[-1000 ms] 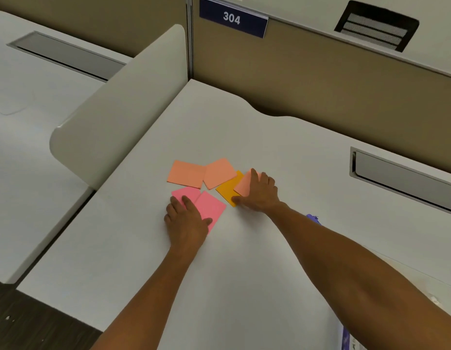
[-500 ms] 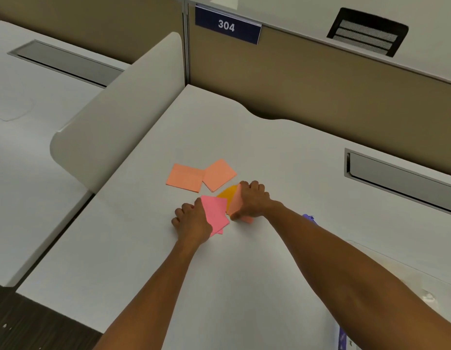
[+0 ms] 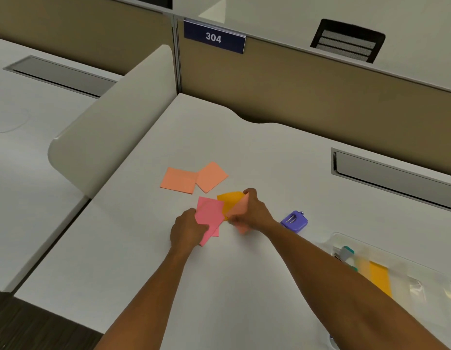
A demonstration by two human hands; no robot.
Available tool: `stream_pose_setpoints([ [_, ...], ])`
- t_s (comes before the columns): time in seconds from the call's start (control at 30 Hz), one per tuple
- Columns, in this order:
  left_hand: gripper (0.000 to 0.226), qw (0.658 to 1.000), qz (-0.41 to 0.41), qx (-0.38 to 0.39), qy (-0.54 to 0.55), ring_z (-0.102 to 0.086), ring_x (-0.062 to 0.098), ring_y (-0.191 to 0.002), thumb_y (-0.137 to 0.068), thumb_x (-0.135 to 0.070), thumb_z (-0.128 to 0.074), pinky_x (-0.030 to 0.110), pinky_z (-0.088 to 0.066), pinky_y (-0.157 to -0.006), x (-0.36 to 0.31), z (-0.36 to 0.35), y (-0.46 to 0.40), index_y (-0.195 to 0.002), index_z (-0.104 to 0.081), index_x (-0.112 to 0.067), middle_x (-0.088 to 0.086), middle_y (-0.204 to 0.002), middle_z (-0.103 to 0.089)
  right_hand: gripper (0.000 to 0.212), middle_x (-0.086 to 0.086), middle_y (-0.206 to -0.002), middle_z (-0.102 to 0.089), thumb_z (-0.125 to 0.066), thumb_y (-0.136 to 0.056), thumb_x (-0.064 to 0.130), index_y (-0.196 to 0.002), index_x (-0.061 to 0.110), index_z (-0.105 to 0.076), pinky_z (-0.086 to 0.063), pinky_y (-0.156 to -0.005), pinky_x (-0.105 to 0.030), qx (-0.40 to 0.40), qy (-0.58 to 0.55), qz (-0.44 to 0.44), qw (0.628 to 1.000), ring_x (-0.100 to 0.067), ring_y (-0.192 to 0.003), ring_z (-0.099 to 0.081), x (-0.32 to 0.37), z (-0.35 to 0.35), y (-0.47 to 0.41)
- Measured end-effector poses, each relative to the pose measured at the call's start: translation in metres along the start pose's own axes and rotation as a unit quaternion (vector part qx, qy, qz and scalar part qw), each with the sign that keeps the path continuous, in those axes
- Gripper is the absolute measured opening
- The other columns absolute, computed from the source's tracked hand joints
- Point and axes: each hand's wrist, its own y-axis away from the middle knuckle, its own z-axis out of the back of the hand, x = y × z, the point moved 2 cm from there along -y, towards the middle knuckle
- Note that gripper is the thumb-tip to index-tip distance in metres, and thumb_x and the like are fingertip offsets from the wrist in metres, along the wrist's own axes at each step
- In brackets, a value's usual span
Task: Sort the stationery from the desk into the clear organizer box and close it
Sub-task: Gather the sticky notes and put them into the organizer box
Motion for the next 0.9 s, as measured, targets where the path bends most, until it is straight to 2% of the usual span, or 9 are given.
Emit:
stream_pose_setpoints([
  [0.13,0.030,0.998,0.002,-0.016,0.053,-0.061,0.025,-0.080,-0.081,-0.036,-0.069,0.034,-0.051,-0.068,0.003,0.002,0.008,-0.097,-0.064,-0.011,0.007,-0.093,-0.066,0.062,-0.005,-0.126,-0.054,-0.072,-0.082,0.035,-0.134,0.023,-0.040,-0.047,-0.094,-0.041,-0.029,-0.128,-0.008,0.991,-0.025,-0.114,-0.052,-0.012,-0.001,0.015],
  [0.23,0.033,0.995,0.021,-0.032,0.093,-0.062,0.027,-0.087,-0.086,-0.038,-0.063,0.038,-0.053,-0.074,0.005,0.000,0.019,-0.102,-0.063,-0.009,0.008,-0.096,-0.066,0.055,-0.006,-0.136,-0.050,-0.062,-0.093,0.026,-0.141,0.016,-0.038,-0.044,-0.096,-0.037,-0.047,-0.218,-0.032,0.974,-0.025,-0.119,-0.051,-0.016,0.001,0.026],
  [0.33,0.037,0.986,0.044,-0.025,0.160,-0.061,0.029,-0.092,-0.093,-0.038,-0.052,0.041,-0.053,-0.078,0.005,-0.004,0.029,-0.113,-0.057,-0.008,0.012,-0.105,-0.064,0.035,-0.008,-0.129,-0.058,-0.055,-0.096,0.022,-0.129,0.012,-0.050,-0.046,-0.089,-0.035,-0.059,-0.274,-0.050,0.959,-0.023,-0.108,-0.055,-0.020,0.005,0.040],
  [0.4,0.034,0.976,0.054,-0.003,0.211,-0.061,0.029,-0.096,-0.094,-0.032,-0.047,0.043,-0.054,-0.080,0.003,-0.008,0.036,-0.119,-0.053,-0.009,0.013,-0.110,-0.062,0.024,-0.006,-0.120,-0.061,-0.051,-0.097,0.025,-0.119,0.016,-0.054,-0.051,-0.089,-0.039,-0.068,-0.293,-0.046,0.953,-0.023,-0.104,-0.059,-0.024,0.012,0.053],
  [0.47,0.033,0.969,0.055,0.011,0.242,-0.060,0.029,-0.096,-0.095,-0.027,-0.042,0.040,-0.054,-0.077,-0.004,-0.010,0.045,-0.122,-0.050,-0.011,0.014,-0.112,-0.061,0.022,-0.003,-0.113,-0.062,-0.048,-0.098,0.029,-0.115,0.018,-0.054,-0.053,-0.090,-0.041,-0.080,-0.301,-0.022,0.950,-0.022,-0.103,-0.060,-0.031,0.020,0.067],
  [0.6,0.029,0.961,0.027,0.020,0.275,-0.060,0.026,-0.092,-0.097,-0.022,-0.041,0.037,-0.054,-0.072,-0.024,-0.015,0.065,-0.123,-0.047,-0.011,0.012,-0.111,-0.060,0.024,0.005,-0.105,-0.056,-0.047,-0.100,0.037,-0.116,0.020,-0.049,-0.048,-0.082,-0.033,-0.091,-0.281,0.010,0.955,-0.017,-0.098,-0.056,-0.053,0.038,0.095],
  [0.77,0.029,0.953,-0.012,0.030,0.300,-0.058,0.025,-0.098,-0.099,-0.021,-0.039,0.031,-0.053,-0.068,-0.058,-0.024,0.090,-0.127,-0.043,-0.011,0.008,-0.115,-0.056,0.024,0.000,-0.113,-0.052,-0.040,-0.103,0.030,-0.122,0.016,-0.043,-0.045,-0.082,-0.032,-0.118,-0.265,0.024,0.957,-0.019,-0.101,-0.054,-0.084,0.064,0.125],
  [0.9,0.026,0.950,-0.029,0.048,0.309,-0.058,0.021,-0.096,-0.095,-0.017,-0.040,0.033,-0.053,-0.070,-0.086,-0.035,0.105,-0.120,-0.045,-0.016,0.006,-0.113,-0.057,0.026,-0.002,-0.116,-0.049,-0.035,-0.105,0.029,-0.128,0.016,-0.036,-0.046,-0.083,-0.035,-0.152,-0.218,0.018,0.964,-0.020,-0.100,-0.054,-0.106,0.092,0.144],
])
